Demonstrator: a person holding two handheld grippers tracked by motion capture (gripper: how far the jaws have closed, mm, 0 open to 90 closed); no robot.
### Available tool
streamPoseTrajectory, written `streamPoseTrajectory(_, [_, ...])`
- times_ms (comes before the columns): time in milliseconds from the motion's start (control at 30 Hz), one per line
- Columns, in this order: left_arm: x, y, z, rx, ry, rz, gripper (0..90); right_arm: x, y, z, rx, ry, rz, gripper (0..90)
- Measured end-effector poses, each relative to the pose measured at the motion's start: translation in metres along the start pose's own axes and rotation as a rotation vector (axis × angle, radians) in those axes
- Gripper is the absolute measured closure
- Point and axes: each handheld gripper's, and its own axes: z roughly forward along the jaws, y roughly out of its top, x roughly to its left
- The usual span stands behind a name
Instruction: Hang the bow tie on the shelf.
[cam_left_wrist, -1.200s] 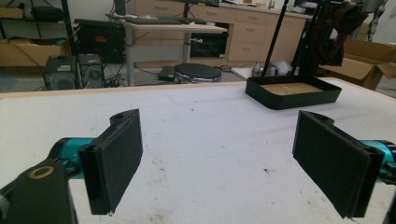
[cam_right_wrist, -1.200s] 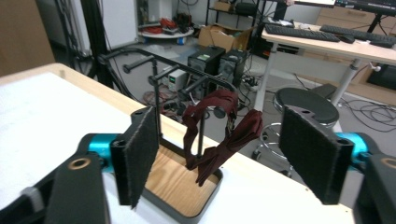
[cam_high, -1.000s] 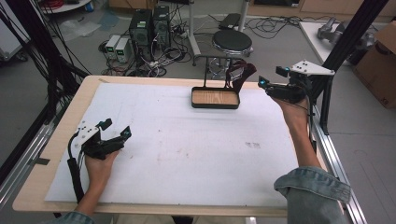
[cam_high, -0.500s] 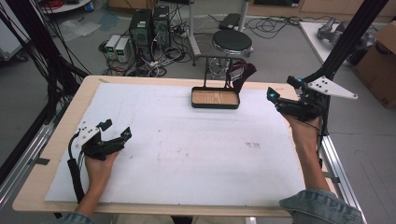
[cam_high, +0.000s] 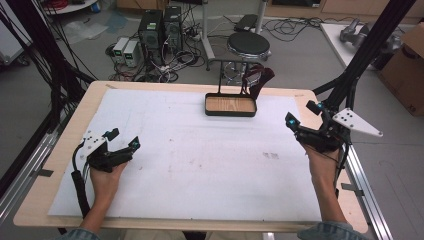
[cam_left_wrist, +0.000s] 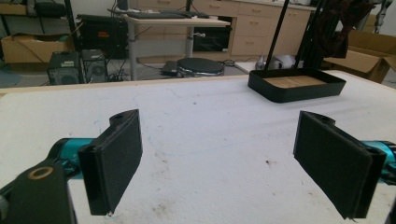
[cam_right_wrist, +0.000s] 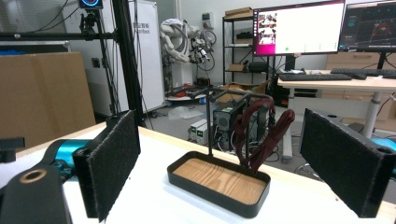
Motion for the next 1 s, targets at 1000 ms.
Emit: streamPoseTrajectory(1000, [0.0, 0.0, -0.001, 0.005, -0.001, 0.005, 15.9, 0.045, -0.1, 0.012, 0.152, 0.037, -0.016, 11.6])
